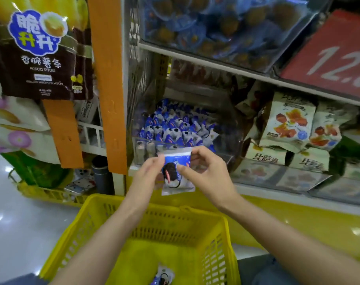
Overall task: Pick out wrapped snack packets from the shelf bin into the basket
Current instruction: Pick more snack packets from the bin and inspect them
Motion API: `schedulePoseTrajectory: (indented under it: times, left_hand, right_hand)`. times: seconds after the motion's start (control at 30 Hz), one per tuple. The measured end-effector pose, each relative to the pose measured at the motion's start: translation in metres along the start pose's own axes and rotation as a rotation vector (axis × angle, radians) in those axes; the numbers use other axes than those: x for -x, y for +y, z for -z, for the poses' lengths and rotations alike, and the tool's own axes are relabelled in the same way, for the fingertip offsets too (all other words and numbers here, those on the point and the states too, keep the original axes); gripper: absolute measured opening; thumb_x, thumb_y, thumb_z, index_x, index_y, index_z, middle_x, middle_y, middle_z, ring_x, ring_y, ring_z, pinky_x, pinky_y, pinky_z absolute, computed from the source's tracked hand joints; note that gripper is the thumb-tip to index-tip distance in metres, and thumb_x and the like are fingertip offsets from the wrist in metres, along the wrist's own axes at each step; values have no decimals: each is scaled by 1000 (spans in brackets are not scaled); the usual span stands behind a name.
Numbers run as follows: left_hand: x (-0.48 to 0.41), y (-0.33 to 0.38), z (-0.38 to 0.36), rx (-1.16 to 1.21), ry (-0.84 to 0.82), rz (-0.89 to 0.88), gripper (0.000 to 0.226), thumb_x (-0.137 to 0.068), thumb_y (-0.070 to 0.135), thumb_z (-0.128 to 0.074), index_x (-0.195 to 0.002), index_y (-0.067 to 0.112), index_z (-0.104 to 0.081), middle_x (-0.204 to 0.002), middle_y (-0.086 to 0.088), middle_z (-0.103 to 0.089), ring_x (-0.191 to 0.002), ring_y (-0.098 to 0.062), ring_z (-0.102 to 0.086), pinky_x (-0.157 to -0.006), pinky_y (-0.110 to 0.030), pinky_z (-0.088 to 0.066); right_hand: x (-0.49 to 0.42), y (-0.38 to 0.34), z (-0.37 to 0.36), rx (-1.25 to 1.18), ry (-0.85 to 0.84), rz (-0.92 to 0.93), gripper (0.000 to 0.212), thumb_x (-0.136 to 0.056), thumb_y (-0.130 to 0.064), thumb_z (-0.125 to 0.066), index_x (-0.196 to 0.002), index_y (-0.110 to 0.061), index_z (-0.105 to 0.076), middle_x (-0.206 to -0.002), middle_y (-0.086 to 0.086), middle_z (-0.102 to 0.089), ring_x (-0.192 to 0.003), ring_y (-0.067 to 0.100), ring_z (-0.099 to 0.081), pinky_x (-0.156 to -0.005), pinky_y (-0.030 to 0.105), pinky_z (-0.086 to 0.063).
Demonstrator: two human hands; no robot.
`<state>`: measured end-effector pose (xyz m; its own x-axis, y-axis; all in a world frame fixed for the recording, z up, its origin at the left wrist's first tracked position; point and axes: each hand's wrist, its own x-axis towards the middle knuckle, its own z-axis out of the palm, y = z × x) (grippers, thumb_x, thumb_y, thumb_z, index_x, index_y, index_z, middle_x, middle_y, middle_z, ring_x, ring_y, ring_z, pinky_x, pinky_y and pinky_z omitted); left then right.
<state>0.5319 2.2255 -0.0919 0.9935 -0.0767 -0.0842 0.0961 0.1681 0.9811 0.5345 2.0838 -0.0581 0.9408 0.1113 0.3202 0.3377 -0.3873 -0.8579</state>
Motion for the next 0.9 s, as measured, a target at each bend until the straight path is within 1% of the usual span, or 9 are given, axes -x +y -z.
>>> schedulePoseTrajectory:
  times: [0.1,0.27,0.37,0.47,0.57,0.67,0.73,0.8,0.9]
  left_hand:
    - [5,-9,-5,-23,62,20,23,-92,25,-53,-89,4,-60,-85,-9,-64,-79,-19,-58,-68,-31,-44]
    - [8,-21,-4,-170,80,46,29,-93,15,-53,-99,-14,-52,-89,-29,-62,-76,-20,-59,-71,-37,-47]
    - [8,-23,-3,-214,66,52,22,-93,18,-52,-82,-1,-55,-73,-14,-58,-65,-13,-57,-58,-25,-45]
    - [9,-26,-2,-223,79,61,26,-95,20,-49,-70,10,-52,-68,-6,-53,-65,-17,-53,-57,-28,-43]
    - [10,-27,0,-160,64,116,22,-94,23,-49,-80,7,-55,-72,-8,-56,-65,-16,-56,-54,-25,-45]
    - [9,-26,2,-86,30,175,27,-91,31,-52,-88,6,-58,-73,-7,-61,-67,-14,-58,-60,-27,-46]
    - [8,-26,4,-15,6,241,33,-84,34,-59,-92,2,-58,-78,-8,-65,-71,-17,-61,-67,-30,-47]
    - [9,-25,5,13,-37,306,28,-79,30,-66,-95,7,-60,-79,-5,-70,-69,-16,-66,-63,-27,-53]
    - [11,-26,6,-4,16,253,27,-82,18,-67,-106,9,-60,-88,-8,-72,-70,-12,-67,-61,-24,-56]
  right_hand:
    - [8,17,-8,-160,-111,-222,16,-82,-2,-66,-86,-16,-59,-84,6,-65,-74,11,-60,-72,26,-53]
    - [11,33,-11,-182,-214,-372,17,-93,-13,-52,-77,-16,-58,-70,0,-61,-56,-1,-58,-53,17,-51]
    - [10,36,-12,17,-217,-248,9,-89,-14,-59,-81,-11,-63,-72,2,-61,-63,6,-55,-64,25,-50]
    - [14,37,-15,317,-241,-15,8,-87,-22,-62,-87,-15,-67,-78,-7,-56,-71,5,-51,-70,21,-42]
    - [15,35,-15,400,-226,109,10,-89,-24,-60,-92,-16,-66,-81,-10,-50,-75,6,-50,-71,22,-41]
    - [15,35,-14,418,-195,154,8,-90,-22,-58,-90,-16,-64,-81,-8,-52,-73,6,-51,-69,21,-41]
    - [14,37,-12,307,-128,46,8,-90,-18,-57,-83,-18,-60,-74,-8,-56,-64,3,-53,-63,19,-45]
    - [10,37,-11,108,-43,-156,15,-92,-13,-52,-79,-18,-54,-71,-4,-58,-55,3,-57,-52,20,-51]
    - [4,38,-6,-192,8,-433,20,-95,-6,-46,-77,-14,-48,-74,5,-57,-53,6,-60,-49,19,-54]
